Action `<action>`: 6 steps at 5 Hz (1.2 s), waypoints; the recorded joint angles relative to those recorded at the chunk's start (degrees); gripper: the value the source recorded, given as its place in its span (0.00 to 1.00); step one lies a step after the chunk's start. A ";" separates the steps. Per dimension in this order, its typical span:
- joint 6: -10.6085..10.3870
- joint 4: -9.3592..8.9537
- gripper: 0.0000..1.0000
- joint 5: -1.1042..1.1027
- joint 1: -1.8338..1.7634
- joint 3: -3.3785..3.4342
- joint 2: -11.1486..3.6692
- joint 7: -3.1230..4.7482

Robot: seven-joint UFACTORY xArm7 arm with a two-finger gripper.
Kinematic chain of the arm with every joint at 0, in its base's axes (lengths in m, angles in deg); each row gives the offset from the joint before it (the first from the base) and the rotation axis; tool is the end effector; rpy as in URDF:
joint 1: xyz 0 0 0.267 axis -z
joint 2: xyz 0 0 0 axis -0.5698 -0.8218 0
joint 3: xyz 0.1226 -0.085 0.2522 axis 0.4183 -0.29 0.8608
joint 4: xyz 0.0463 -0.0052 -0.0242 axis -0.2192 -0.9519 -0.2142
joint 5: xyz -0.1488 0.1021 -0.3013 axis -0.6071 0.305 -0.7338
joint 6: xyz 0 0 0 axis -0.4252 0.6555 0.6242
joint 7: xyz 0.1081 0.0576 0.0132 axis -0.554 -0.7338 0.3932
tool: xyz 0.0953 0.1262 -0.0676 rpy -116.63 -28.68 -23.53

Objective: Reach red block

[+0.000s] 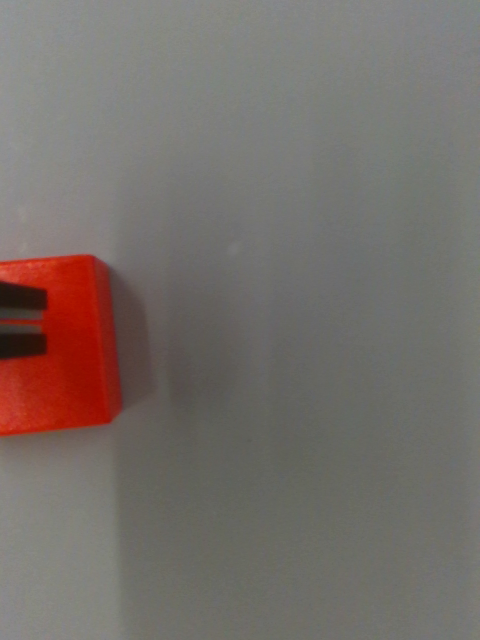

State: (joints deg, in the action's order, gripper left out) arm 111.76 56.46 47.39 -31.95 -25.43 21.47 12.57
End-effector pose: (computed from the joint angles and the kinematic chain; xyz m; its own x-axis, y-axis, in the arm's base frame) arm 0.4413 -0.0272 0.0428 0.9942 -0.0994 0.0415 -0.0998 -0.9950 0.0088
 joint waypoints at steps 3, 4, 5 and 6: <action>-1.36 -1.12 0.00 0.01 0.03 -0.04 -0.27 -0.06; -1.36 -1.12 0.00 0.01 0.03 -0.04 -0.27 -0.06; -1.58 -1.30 0.00 0.01 0.03 -0.05 -0.31 -0.07; -1.58 -1.30 0.00 0.01 0.03 -0.05 -0.31 -0.07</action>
State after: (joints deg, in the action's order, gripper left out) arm 110.17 55.16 47.40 -31.92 -25.48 21.16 12.50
